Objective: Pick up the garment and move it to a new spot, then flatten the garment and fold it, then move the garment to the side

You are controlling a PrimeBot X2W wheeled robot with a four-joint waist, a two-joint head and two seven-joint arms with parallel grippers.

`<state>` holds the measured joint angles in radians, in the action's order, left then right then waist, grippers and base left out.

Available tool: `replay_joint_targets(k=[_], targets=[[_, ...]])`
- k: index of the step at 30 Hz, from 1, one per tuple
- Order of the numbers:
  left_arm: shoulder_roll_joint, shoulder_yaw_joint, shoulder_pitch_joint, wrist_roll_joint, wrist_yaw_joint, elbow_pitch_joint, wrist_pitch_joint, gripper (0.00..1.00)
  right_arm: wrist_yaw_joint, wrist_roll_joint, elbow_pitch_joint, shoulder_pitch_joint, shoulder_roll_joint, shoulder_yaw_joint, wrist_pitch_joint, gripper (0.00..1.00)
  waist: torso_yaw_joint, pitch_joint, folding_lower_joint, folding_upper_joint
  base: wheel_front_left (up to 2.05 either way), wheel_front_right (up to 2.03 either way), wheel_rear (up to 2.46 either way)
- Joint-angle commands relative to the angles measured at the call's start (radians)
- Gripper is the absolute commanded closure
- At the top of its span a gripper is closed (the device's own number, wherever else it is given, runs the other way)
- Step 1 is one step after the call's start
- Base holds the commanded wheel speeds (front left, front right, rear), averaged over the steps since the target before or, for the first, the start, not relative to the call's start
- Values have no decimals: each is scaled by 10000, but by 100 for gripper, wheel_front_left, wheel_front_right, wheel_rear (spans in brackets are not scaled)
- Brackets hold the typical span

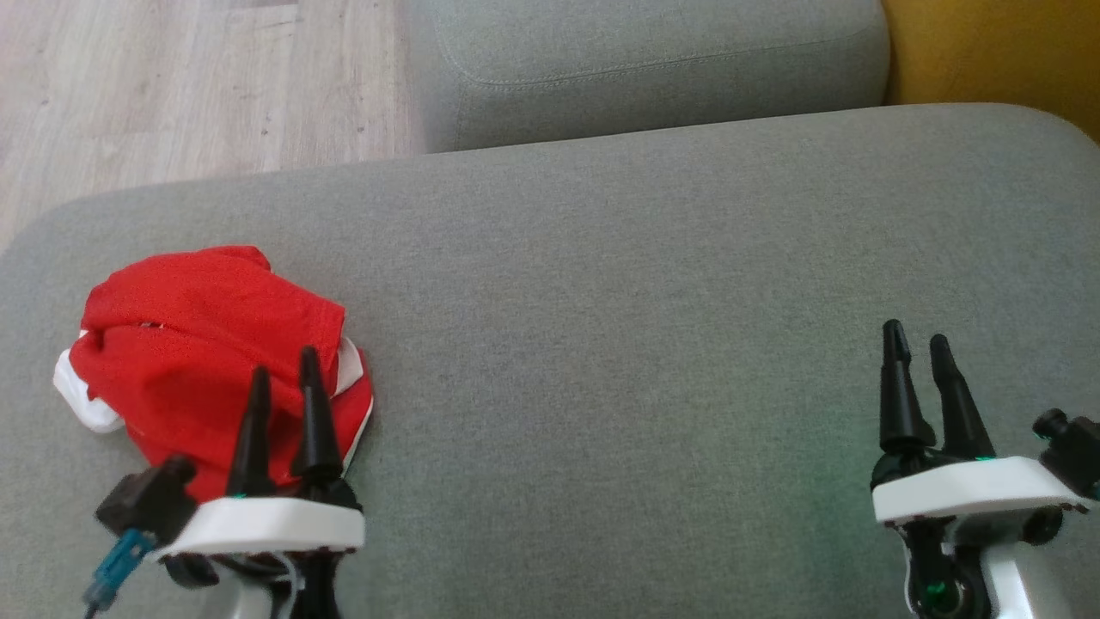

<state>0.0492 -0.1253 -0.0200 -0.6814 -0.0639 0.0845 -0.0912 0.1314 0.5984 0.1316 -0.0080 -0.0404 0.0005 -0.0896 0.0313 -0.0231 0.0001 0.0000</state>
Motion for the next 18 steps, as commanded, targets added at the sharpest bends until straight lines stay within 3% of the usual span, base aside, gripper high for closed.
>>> replay_joint_targets(k=[1, 18], targets=[[132, 132, -566, 231, 32, -362, -124, 0, -4, -240, -422, -436, -69, 194, -131, 0, 1, 0, -1, 0, 0, 0, 0], [763, -1227, -878, 2536, 1045, -128, -622, 0, -5, -2870, -629, -456, -78, 506, -632, 0, 32, -52, -1, 0, 0, 0, 0]])
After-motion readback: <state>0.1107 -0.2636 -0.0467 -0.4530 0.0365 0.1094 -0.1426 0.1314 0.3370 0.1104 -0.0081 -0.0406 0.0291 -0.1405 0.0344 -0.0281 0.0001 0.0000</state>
